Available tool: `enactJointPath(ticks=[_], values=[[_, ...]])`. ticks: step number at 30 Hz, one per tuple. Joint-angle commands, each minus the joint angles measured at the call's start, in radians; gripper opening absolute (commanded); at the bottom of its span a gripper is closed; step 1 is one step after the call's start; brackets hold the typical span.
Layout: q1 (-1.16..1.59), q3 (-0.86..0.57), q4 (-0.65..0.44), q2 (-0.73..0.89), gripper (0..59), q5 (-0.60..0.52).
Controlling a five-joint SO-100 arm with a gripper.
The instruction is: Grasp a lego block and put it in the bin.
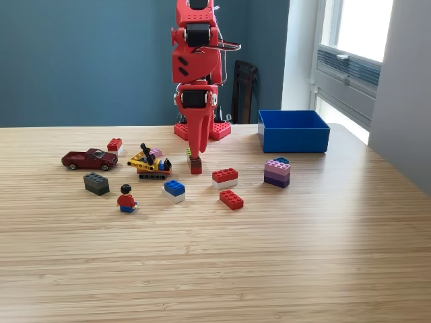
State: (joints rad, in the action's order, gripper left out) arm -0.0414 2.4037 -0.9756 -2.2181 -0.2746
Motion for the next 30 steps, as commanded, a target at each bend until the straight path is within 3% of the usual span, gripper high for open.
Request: enactJointPath(ticks=[1, 7, 12, 19, 30], values=[[-0.005, -0.095, 0.0, 0.002, 11.4, 0.021], [-0.003, -0.086, 0.008, 0.002, 6.5, 0.074], [0.0, -0.094, 0.015, 0.005, 6.7, 0.064], [0.021, -0.17, 0.012, 0.006, 15.2, 0.028], [0.118, -0.367, -0.015, 0.018, 20.1, 0.005]])
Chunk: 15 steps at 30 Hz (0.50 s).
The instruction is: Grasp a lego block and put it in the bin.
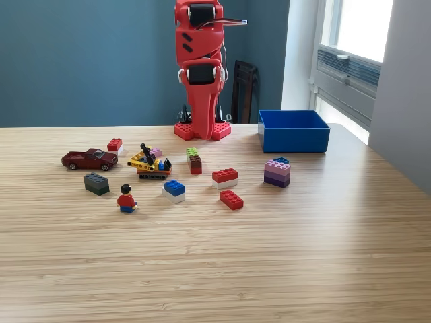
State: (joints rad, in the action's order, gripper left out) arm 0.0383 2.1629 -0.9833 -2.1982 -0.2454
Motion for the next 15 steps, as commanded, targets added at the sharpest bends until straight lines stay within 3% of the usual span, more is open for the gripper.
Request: enactJointPath(ticks=[1, 7, 15], values=[[0.048, -0.135, -0.008, 0.0, 20.1, -0.035], [0.097, -0.209, -0.012, 0.04, 20.3, -0.176], [0.118, -0.357, -0.057, 0.287, 19.6, -0.348]])
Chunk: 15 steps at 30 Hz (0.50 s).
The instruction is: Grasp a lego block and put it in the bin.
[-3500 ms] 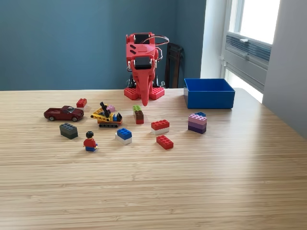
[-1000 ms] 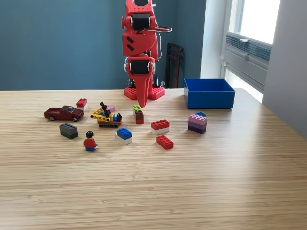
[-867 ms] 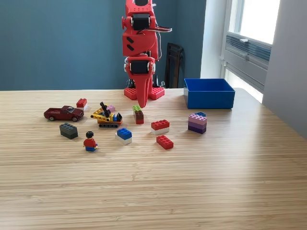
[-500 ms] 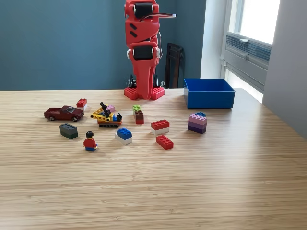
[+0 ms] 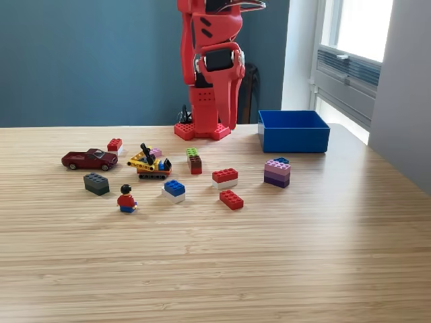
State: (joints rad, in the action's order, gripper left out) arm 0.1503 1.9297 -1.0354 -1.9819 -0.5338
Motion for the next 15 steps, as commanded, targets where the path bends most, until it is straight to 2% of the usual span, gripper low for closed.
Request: enactJointPath(ticks=[1, 4, 10, 15], values=[[0.006, -0.141, -0.005, 0.098, 19.1, -0.078], [0.005, -0.196, -0.005, 0.179, 17.2, -0.137], [0.003, -0.313, -0.005, 0.316, 17.6, -0.249], [0.008, -0.399, -0.005, 0.413, 24.6, -0.298]])
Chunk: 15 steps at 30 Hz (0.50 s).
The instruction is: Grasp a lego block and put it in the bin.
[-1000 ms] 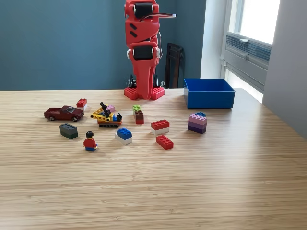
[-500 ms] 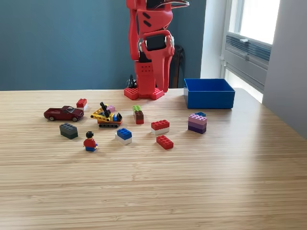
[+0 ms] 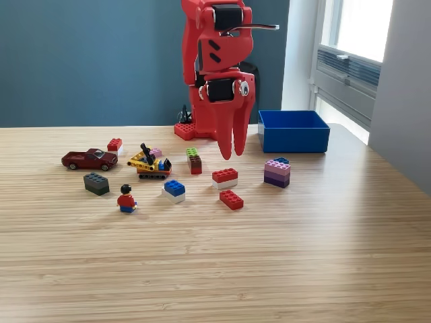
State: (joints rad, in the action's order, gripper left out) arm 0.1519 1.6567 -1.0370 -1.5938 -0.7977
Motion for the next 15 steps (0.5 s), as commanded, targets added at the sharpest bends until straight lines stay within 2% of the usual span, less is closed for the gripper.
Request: enactJointPath(ticks=[1, 9, 15], values=[[0.008, -0.14, -0.003, 0.043, 26.0, -0.04], [0.012, -0.204, -0.002, 0.178, 27.2, -0.094], [0.011, -0.222, -0.002, 0.256, 25.7, -0.121]])
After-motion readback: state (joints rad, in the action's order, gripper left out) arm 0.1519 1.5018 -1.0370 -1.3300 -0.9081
